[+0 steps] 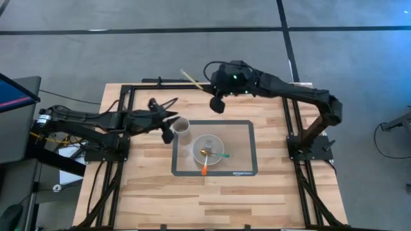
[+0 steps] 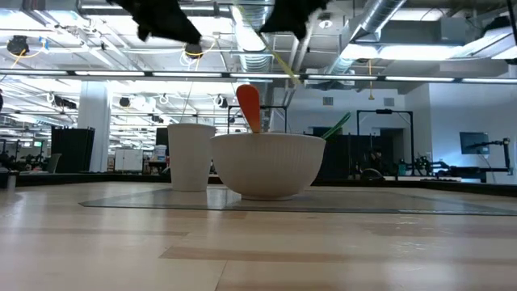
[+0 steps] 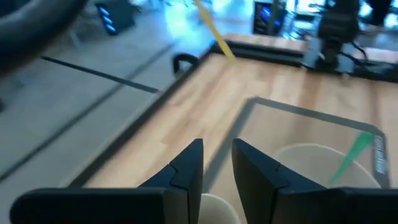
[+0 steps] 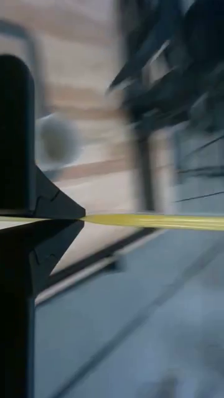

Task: Pick & Place Utensil
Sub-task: Put the yellow straw into the white cup

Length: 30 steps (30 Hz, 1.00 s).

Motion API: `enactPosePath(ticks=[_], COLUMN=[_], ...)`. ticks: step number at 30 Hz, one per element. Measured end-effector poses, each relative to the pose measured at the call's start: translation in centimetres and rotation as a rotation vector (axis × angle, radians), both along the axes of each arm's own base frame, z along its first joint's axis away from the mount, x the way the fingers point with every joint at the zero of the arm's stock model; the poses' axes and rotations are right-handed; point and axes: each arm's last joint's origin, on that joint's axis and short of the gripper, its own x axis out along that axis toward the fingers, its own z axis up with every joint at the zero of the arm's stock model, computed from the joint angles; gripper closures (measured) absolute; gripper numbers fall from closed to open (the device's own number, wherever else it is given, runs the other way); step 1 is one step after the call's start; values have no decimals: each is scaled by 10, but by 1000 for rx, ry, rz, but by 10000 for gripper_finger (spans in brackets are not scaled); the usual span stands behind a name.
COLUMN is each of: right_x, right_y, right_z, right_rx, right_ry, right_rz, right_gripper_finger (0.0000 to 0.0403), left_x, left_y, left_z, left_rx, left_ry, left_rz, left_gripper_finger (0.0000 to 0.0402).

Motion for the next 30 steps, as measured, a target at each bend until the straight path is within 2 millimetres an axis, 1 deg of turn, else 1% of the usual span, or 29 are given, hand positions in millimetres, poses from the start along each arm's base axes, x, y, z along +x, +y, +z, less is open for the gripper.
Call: enactPosePath(ticks=[2, 4, 8, 9, 10, 12, 13, 18, 21, 24, 26, 30], right_x=[8, 16, 34, 39, 45, 54, 61, 86, 95, 101, 103, 104], right_y=[15, 27, 43, 47, 49, 54, 55, 59, 55, 47, 43, 38], right_z=[-2, -11, -44, -54, -59, -74, -78, -121, -136, -152, -159, -165], right_rx=[-38, -63, -75, -66, -65, -60, -62, -6, 35, 23, -9, -20], right_ry=[-94, -169, -333, -370, -436, -497, -539, -603, -600, -559, -542, -525], right_rz=[54, 95, 135, 141, 147, 157, 156, 166, 144, 94, 62, 22], right_gripper_finger=[402, 402, 402, 402, 402, 402, 402, 402, 402, 402, 402, 402], left_x=[-12, -24, -44, -48, -52, -58, -61, -67, -68, -67, -67, -67], left_y=[-5, -10, -17, -17, -16, -15, -14, -12, -12, -12, -13, -12], left_z=[6, 10, 8, 7, 7, 8, 8, 5, 5, 5, 5, 5], left_rx=[32, 52, 56, 56, 52, 45, 40, 36, 35, 36, 37, 36], left_ry=[-14, -34, -84, -92, -105, -127, -144, -159, -163, -160, -157, -158], left_rz=[33, 51, 55, 52, 50, 49, 50, 53, 53, 53, 52, 52], left_gripper_finger=[316, 316, 316, 316, 316, 316, 316, 316, 316, 316, 316, 316])
